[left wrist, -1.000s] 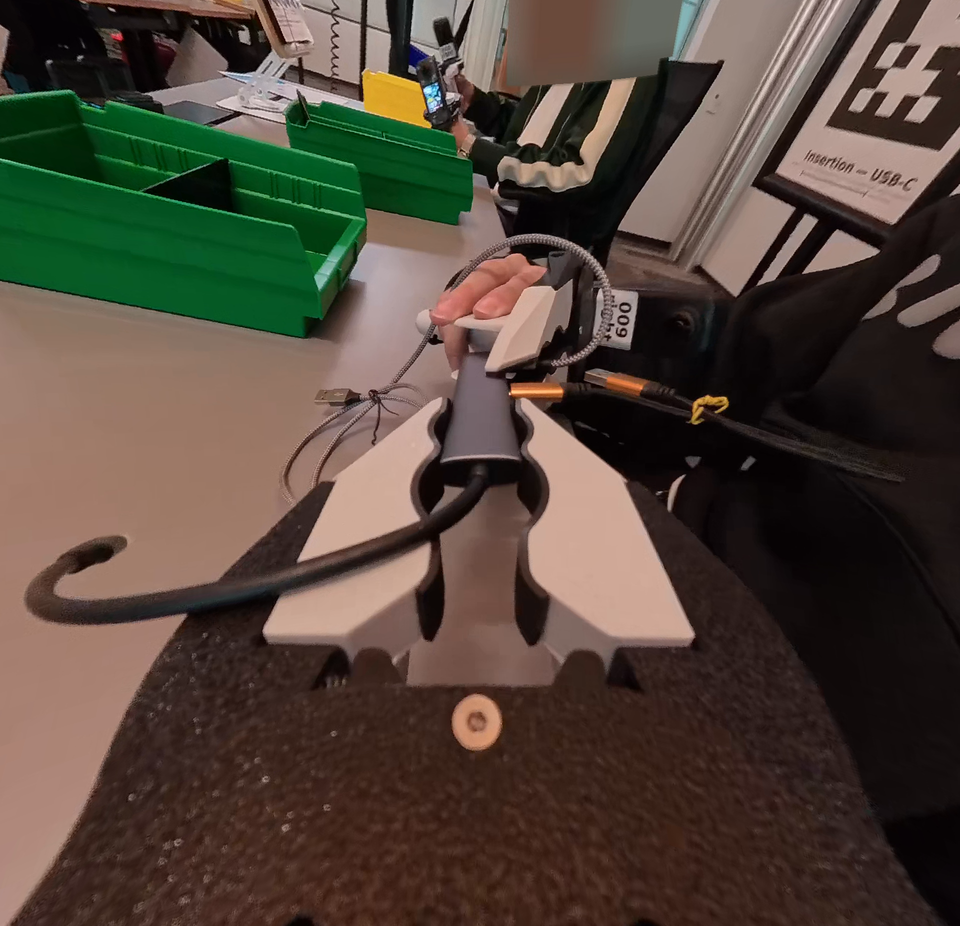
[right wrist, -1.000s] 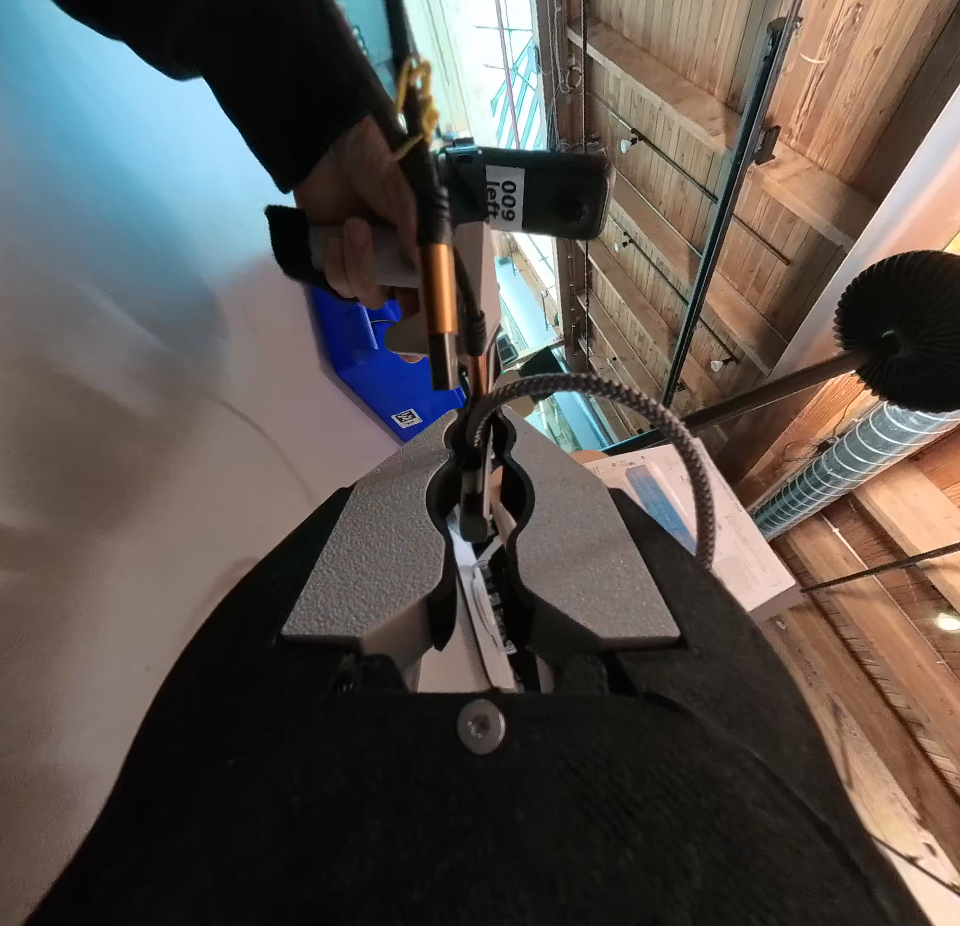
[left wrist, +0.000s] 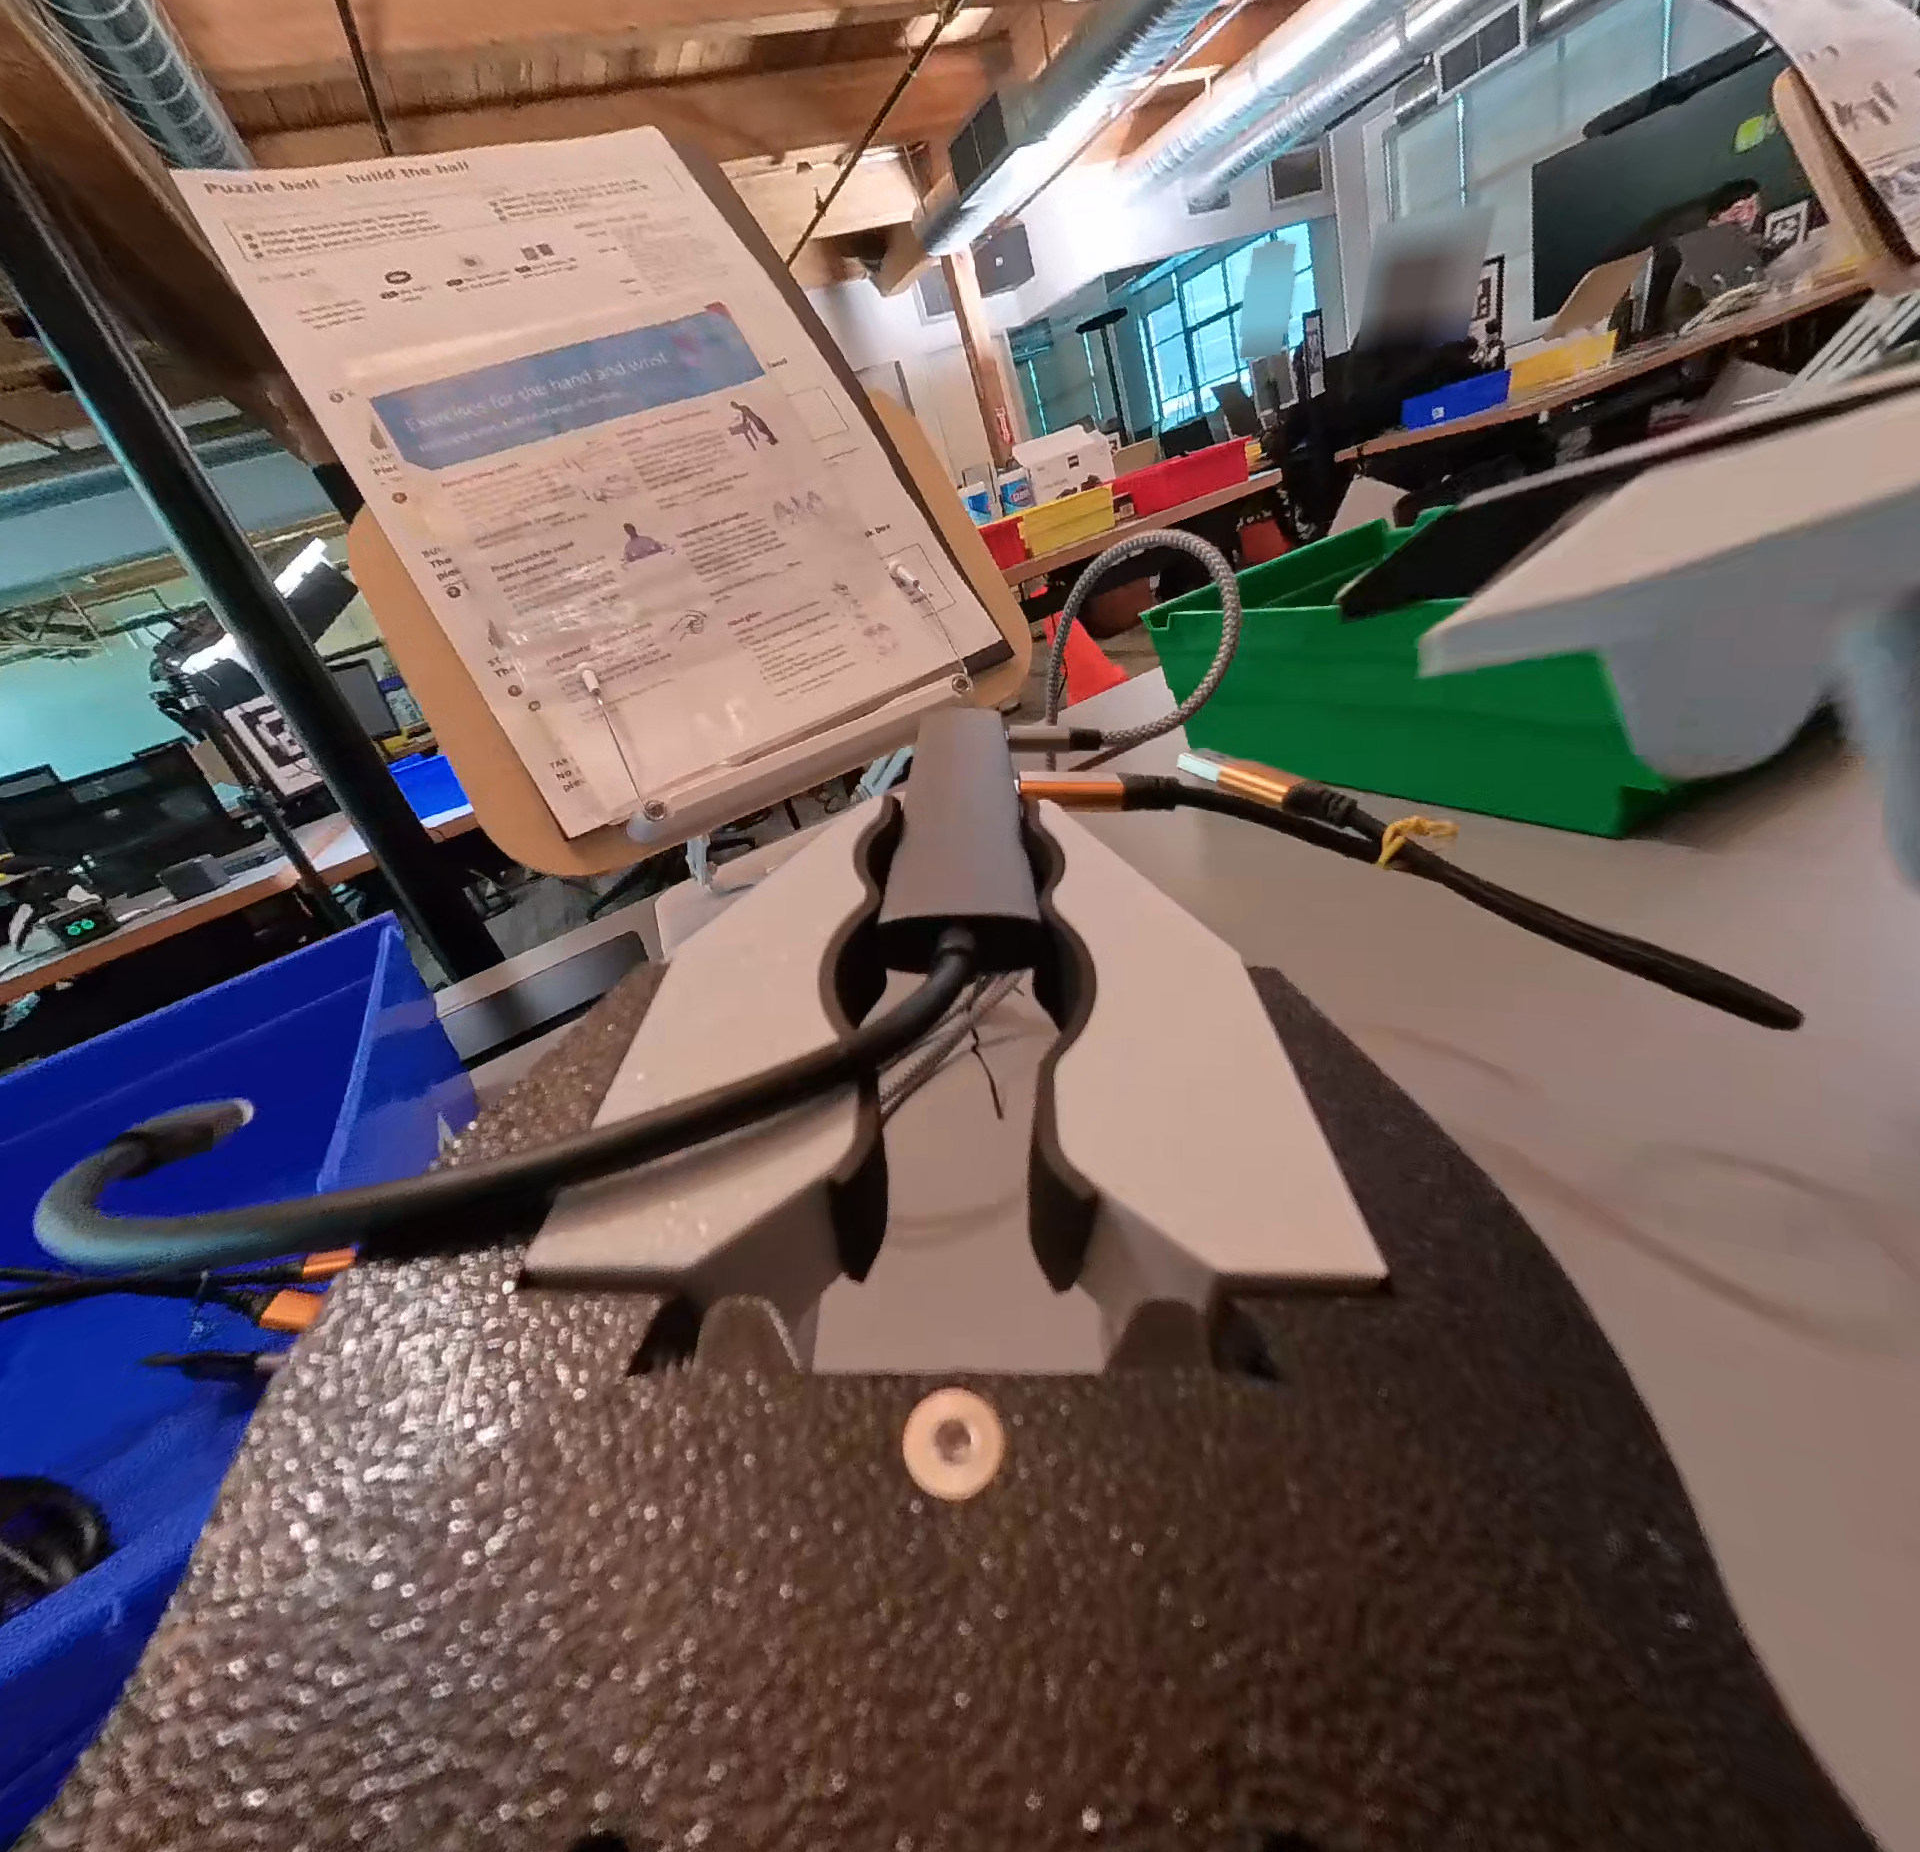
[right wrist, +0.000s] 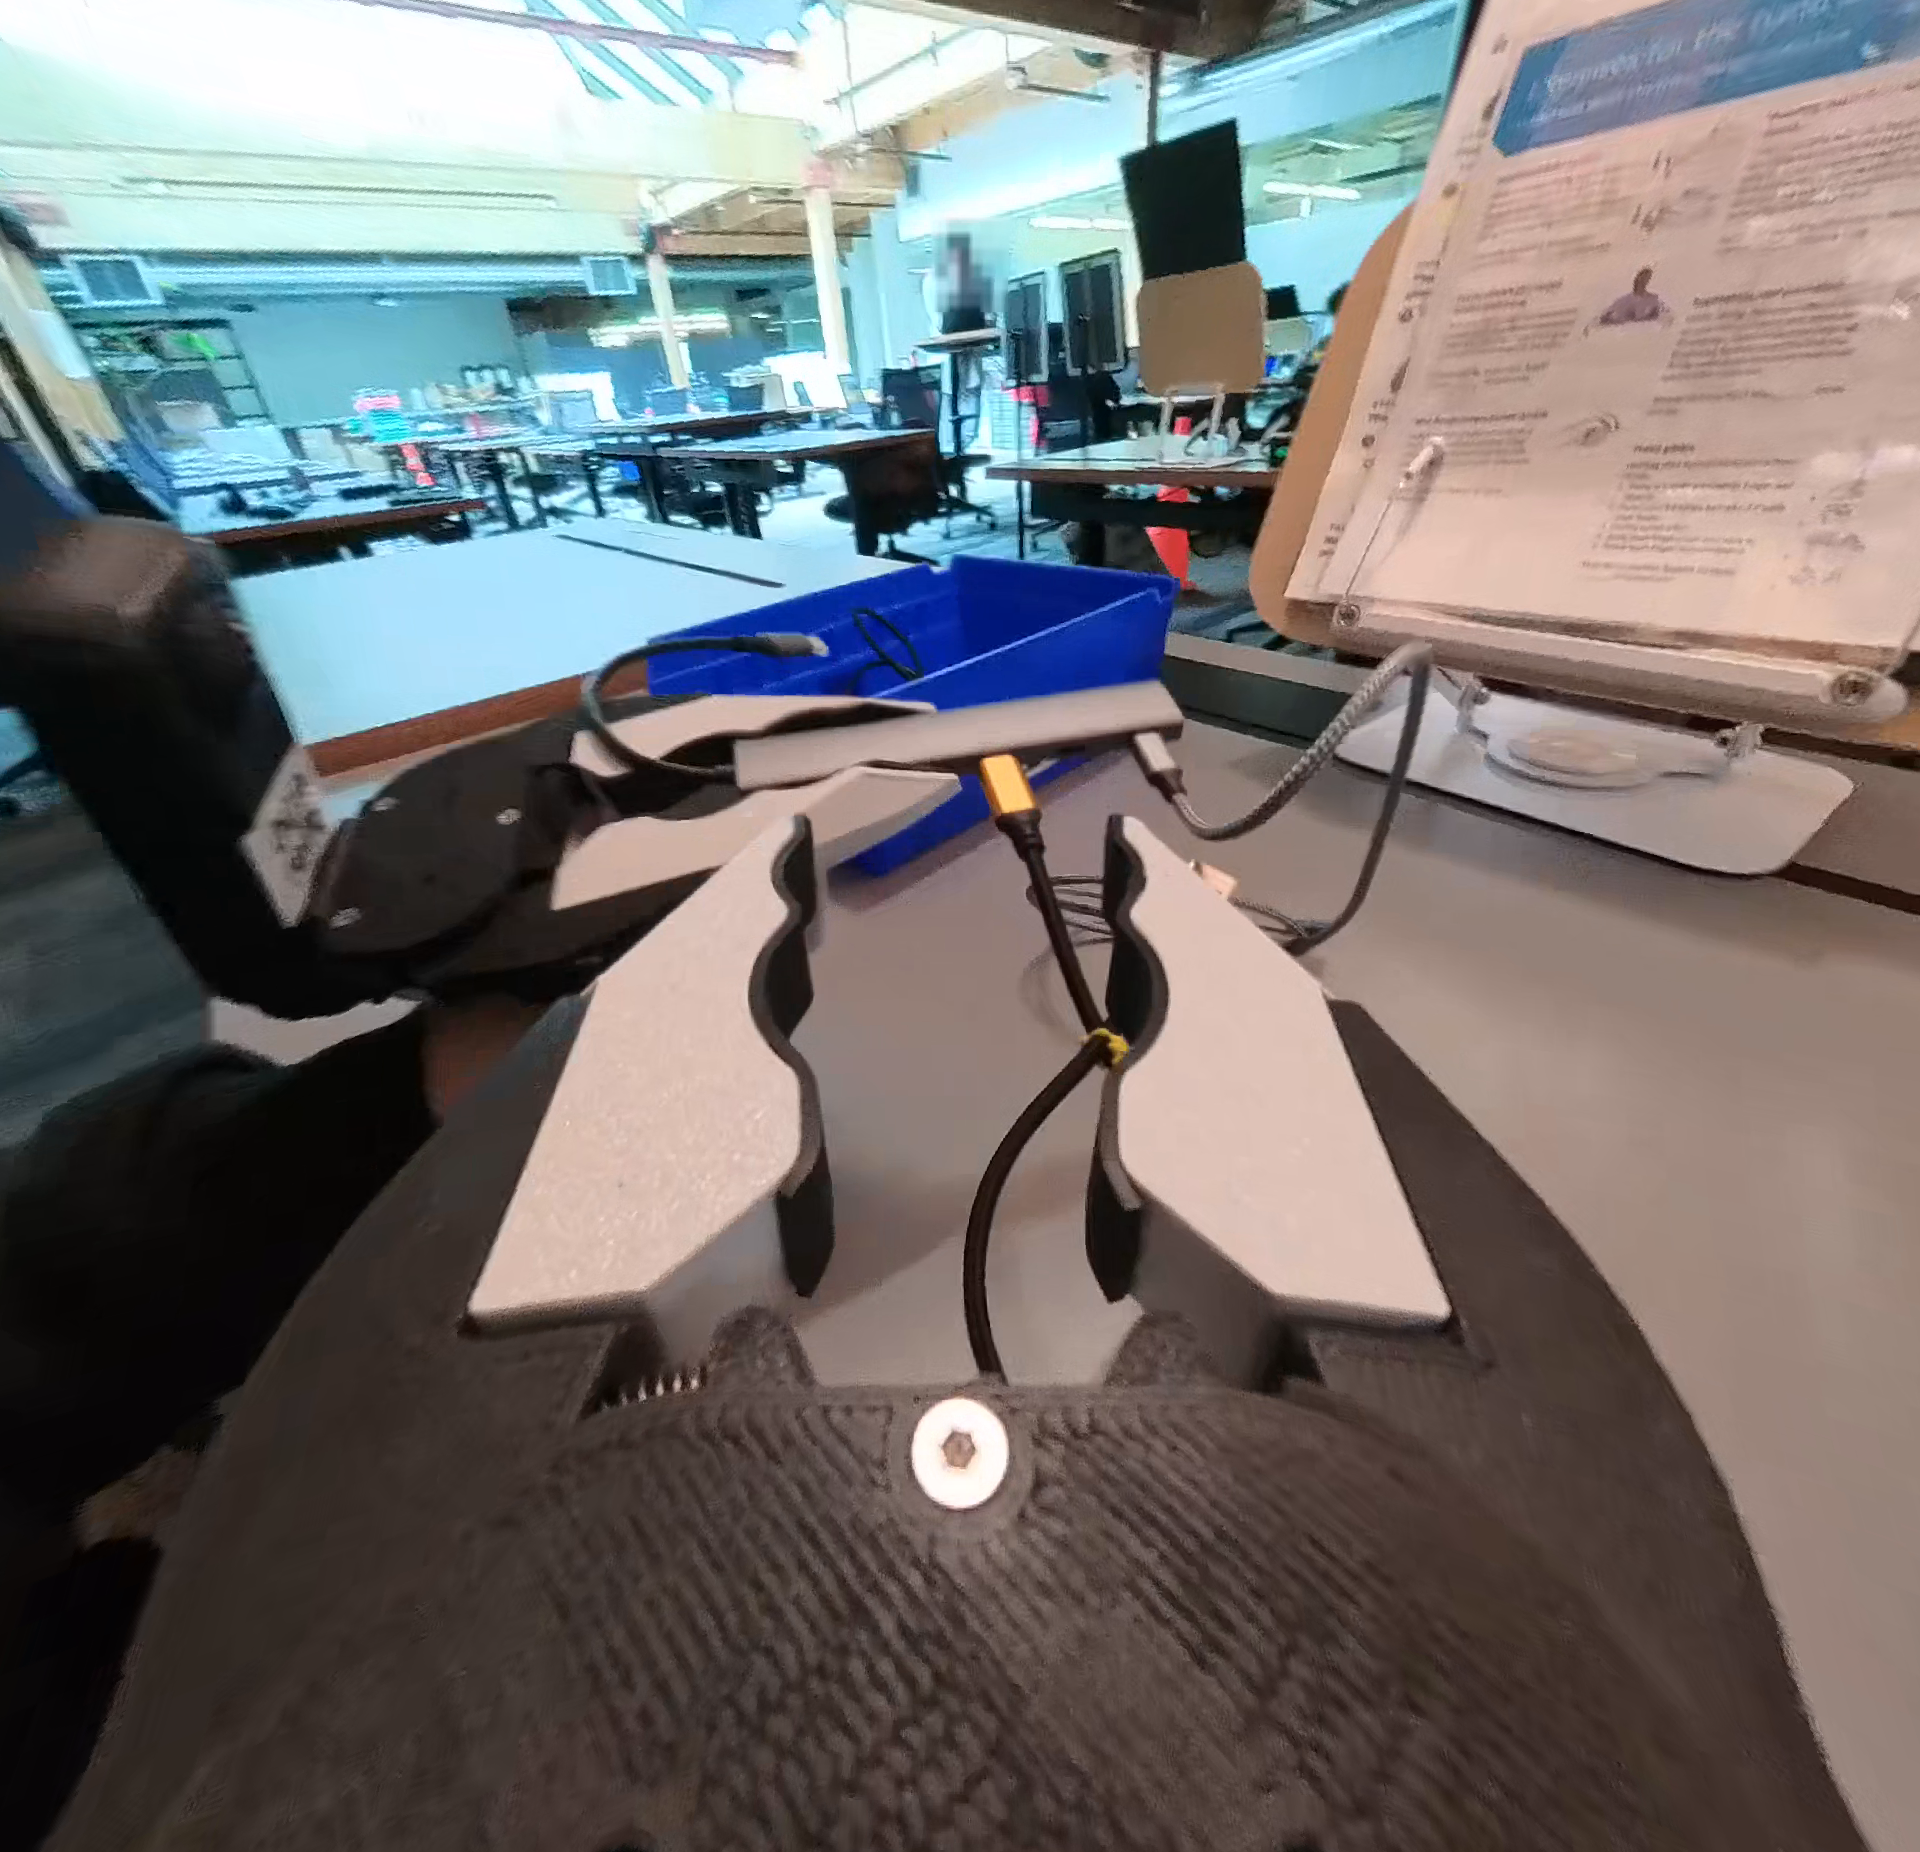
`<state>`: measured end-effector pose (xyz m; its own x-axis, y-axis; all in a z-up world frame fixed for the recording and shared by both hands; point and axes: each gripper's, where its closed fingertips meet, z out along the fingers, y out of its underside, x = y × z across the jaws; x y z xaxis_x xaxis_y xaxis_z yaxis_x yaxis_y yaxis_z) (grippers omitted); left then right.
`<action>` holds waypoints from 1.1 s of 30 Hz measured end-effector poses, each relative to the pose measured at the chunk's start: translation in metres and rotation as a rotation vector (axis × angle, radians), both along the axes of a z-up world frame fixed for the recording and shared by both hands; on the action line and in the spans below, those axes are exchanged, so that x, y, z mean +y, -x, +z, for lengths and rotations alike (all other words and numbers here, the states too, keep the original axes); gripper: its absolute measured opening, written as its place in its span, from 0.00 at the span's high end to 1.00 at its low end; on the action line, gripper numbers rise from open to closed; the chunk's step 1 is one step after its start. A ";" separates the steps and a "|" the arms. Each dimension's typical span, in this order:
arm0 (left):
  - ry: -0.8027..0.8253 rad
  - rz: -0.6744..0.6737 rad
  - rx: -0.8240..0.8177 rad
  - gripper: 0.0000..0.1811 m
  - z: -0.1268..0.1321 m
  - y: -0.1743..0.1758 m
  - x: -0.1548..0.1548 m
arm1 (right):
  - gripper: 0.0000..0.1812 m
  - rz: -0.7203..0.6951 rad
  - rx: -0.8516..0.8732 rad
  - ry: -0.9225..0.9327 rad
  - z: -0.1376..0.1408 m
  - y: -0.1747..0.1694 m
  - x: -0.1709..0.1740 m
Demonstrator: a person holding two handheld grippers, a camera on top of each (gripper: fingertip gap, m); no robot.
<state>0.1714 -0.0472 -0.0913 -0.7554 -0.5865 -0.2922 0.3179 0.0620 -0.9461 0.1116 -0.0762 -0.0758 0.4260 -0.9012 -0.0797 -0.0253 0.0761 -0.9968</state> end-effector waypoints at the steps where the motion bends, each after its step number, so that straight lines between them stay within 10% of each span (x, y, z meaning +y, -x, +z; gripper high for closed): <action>1: 0.002 -0.010 -0.001 0.89 0.000 0.000 0.001 | 0.70 -0.013 0.002 -0.004 -0.004 -0.007 0.003; 33: 0.117 -0.201 0.181 0.89 -0.009 0.003 0.000 | 0.94 -0.072 -0.136 -0.101 -0.024 -0.047 0.016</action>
